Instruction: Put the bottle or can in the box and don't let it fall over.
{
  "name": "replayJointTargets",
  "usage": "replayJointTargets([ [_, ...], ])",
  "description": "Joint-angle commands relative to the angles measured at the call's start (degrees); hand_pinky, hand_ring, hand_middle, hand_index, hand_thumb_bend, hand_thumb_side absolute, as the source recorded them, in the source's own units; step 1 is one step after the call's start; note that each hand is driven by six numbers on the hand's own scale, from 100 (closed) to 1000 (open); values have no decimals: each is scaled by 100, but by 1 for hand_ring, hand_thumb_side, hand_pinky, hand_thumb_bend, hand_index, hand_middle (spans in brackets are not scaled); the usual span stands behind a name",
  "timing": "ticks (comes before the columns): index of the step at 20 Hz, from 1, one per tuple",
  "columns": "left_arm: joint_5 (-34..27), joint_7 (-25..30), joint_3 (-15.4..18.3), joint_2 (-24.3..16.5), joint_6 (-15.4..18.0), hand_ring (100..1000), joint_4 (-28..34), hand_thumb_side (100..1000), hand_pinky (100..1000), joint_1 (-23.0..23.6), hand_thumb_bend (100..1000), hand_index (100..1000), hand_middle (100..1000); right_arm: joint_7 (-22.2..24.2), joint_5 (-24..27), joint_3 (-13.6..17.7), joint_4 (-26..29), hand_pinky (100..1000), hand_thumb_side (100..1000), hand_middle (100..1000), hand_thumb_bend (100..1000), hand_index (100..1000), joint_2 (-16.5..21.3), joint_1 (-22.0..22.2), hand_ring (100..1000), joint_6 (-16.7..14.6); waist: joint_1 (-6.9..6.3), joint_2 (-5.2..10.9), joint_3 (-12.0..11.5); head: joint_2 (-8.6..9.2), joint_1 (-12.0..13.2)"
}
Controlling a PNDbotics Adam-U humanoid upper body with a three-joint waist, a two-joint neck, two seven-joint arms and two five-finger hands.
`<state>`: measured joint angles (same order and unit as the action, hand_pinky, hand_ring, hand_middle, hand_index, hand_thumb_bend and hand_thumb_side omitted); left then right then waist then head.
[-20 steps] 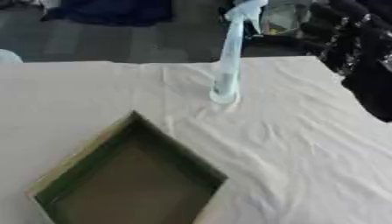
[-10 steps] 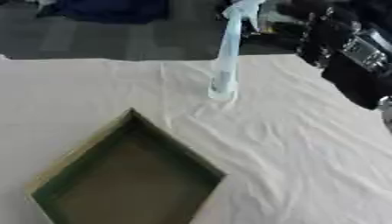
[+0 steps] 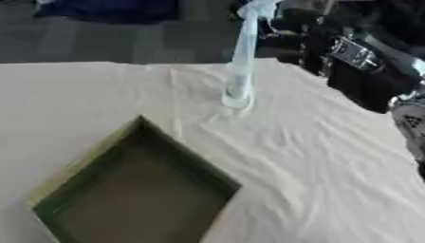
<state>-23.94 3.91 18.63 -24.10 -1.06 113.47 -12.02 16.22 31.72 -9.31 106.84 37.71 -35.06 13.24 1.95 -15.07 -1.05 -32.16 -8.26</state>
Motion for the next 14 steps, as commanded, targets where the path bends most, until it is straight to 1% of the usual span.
replayJointTargets([
  [1, 36, 10, 28, -130, -30, 1000, 110, 748, 962, -16, 124, 723, 947, -21, -68, -120, -364, 1000, 633, 1000, 100, 1000, 5, -169, 1000, -131, -4, 156, 14, -39, -25],
  [2, 33, 15, 20, -129, -36, 1000, 108, 748, 962, -18, 124, 723, 947, -52, -86, -187, -556, 1000, 646, 1000, 100, 1000, -34, -220, 1000, -190, -4, 164, 14, -45, -27],
  [3, 31, 20, 14, -129, -40, 1000, 107, 747, 962, -20, 124, 723, 947, -74, -109, -242, -724, 1000, 684, 1000, 100, 1000, -68, -268, 1000, -253, -5, 170, 15, -48, -27],
  [4, 28, 27, 6, -130, -42, 1000, 108, 747, 962, -23, 124, 723, 947, -112, -153, -291, -919, 1000, 702, 1000, 100, 1000, -113, -318, 1000, -293, -9, 179, 12, -55, -32],
  [5, 25, 32, 2, -132, -42, 1000, 107, 746, 962, -23, 123, 723, 947, -143, -205, -335, -1092, 1000, 745, 1000, 100, 1000, -157, -366, 1000, -331, -12, 187, 11, -63, -37],
  [6, 23, 34, 0, -134, -41, 1000, 105, 746, 962, -19, 123, 723, 947, -167, -264, -375, -1253, 1000, 761, 1000, 100, 1000, -203, -411, 1000, -358, -15, 196, 14, -72, -44],
  [7, 21, 35, -1, -135, -40, 1000, 101, 747, 962, -13, 123, 723, 947, -187, -322, -406, -1398, 1000, 807, 1000, 100, 1000, -248, -453, 1000, -376, -17, 204, 20, -80, -49],
  [8, 20, 38, -2, -135, -40, 1000, 99, 747, 962, -8, 123, 723, 947, -208, -371, -428, -1527, 1000, 825, 1000, 100, 1000, -293, -491, 1000, -384, -19, 211, 26, -85, -54],
  [10, 20, 45, -4, -132, -40, 1000, 94, 747, 963, -1, 123, 723, 947, -240, -443, -451, -1713, 1000, 840, 1000, 100, 1000, -373, -547, 1000, -403, -21, 220, 34, -94, -62],
  [12, 20, 48, -3, -131, -38, 1000, 93, 746, 963, 2, 123, 723, 947, -256, -476, -451, -1801, 1000, 834, 1000, 100, 1000, -423, -567, 1000, -426, -25, 221, 38, -99, -69],
  [14, 22, 48, 1, -132, -34, 1000, 94, 746, 963, 6, 122, 723, 948, -260, -469, -425, -1800, 1000, 791, 1000, 100, 1000, -449, -553, 1000, -457, -28, 218, 44, -102, -84],
])
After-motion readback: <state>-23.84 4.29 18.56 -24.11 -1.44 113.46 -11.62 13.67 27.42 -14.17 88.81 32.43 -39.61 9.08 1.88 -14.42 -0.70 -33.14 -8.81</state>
